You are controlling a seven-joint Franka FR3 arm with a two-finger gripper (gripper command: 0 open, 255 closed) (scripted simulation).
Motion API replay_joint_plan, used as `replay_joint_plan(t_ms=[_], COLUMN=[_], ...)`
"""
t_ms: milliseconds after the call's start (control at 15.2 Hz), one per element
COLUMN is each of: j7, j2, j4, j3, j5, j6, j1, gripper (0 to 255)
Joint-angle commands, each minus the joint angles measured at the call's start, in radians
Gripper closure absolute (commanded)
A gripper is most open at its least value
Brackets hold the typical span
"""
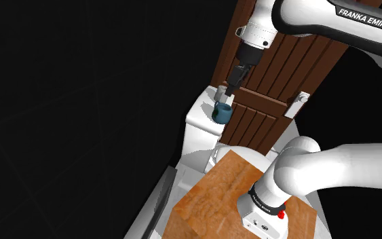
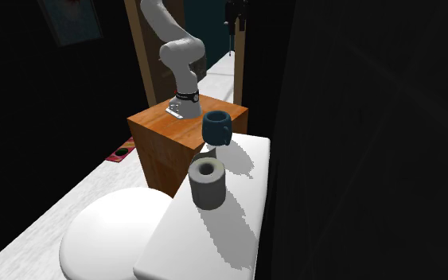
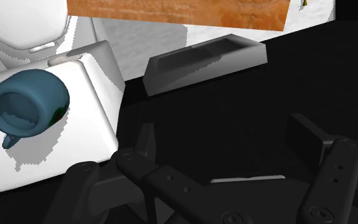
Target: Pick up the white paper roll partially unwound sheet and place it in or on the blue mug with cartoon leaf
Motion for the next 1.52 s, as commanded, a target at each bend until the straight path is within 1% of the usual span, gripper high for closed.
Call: replay_joint_plan(t_ms=[0,396,792,1122,1452], j7=[0.0,-0.071,-0.14,-0.201,-0.269], j2=[0.0,0.123,0.274,0.418,0.576], j4=[0.0,0.001,0.04,0.102,0.189], j3=[0.0,-0.095,-0.19,-0.267,-0.341], j5=[0.0,-0.06,-0.097,-0.103,-0.08], j6=[0.0,0.12,0.233,0.316,0.383], j1=[0.0,-0.05,-0.091,-0.117,-0.139], gripper=[0,0,0,0,0])
